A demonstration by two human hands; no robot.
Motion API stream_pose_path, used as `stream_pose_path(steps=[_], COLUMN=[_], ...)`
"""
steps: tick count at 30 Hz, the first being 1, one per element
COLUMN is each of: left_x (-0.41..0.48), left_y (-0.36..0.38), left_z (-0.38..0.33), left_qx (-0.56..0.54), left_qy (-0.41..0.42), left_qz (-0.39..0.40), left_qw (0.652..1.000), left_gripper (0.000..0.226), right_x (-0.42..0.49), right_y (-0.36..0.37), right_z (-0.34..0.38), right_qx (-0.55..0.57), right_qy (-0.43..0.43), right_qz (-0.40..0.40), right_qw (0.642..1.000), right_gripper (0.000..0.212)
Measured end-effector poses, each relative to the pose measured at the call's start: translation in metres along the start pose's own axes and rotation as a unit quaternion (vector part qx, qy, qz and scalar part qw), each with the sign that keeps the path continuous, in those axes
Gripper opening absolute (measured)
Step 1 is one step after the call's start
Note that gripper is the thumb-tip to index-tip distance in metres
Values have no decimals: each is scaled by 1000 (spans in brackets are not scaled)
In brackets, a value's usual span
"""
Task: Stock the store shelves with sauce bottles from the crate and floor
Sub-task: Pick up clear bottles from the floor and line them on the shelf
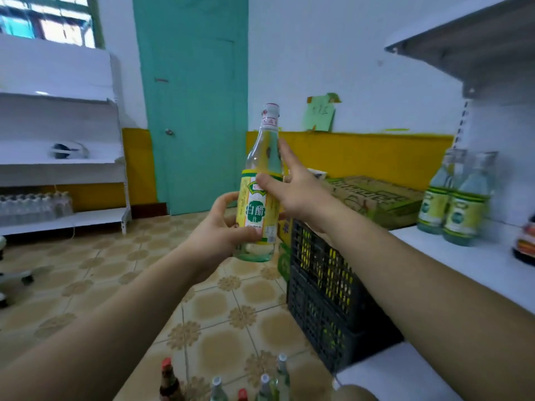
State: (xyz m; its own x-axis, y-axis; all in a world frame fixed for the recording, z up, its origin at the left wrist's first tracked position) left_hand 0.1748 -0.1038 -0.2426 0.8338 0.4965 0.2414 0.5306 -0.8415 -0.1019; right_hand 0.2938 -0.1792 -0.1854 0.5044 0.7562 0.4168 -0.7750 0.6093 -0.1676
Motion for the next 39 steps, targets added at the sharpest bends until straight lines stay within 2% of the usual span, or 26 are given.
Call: stream_pose_path(steps=[5,10,14,19,23,25,29,33,39], left_x=[25,48,77,115,147,163,196,225,246], left_y=[57,127,184,255,292,301,312,325,336], left_z=[-3,-1,9,24,50,67,96,117,128], left_qx=[-3,-14,-1,53,240,352,514,579,607], left_qy=[31,61,83,98,88,81,135,143,157], left_qz=[72,166,239,305,363,358,325,328,311], left_qw=[997,984,967,946,896,861,782,733,714], left_gripper=[69,65,75,68,83,79,76,70,74], right_x=[-28,-62,-81,-98,-105,-104,-93,-77,-43], right_y=[-55,-124,-179,-233,-270,-286,-312,-329,-349], right_z=[3,0,-9,-26,-47,-59,-82,-104,-124], right_qx=[-57,-103,-114,-180,-199,-203,-214,-224,-255], right_qy=[-14,18,16,31,74,80,96,103,111], right_qz=[-108,-183,-246,-324,-366,-381,-393,-400,-407], right_qw=[992,978,962,928,906,898,889,883,870], right_gripper=[96,102,102,101,99,97,96,95,95])
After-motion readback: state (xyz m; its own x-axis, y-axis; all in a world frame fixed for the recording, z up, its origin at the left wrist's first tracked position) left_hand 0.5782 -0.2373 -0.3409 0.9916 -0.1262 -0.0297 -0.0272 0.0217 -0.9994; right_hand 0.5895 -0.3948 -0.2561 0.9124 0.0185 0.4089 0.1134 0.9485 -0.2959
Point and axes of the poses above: each hand's wrist, its own x-axis towards the middle knuckle, its own y-axis out of the palm, z = x × y, the point moved 5 cm from there along x, towards the middle knuckle, and after that the axes turned 9 degrees about x, right-handed, at the moved point
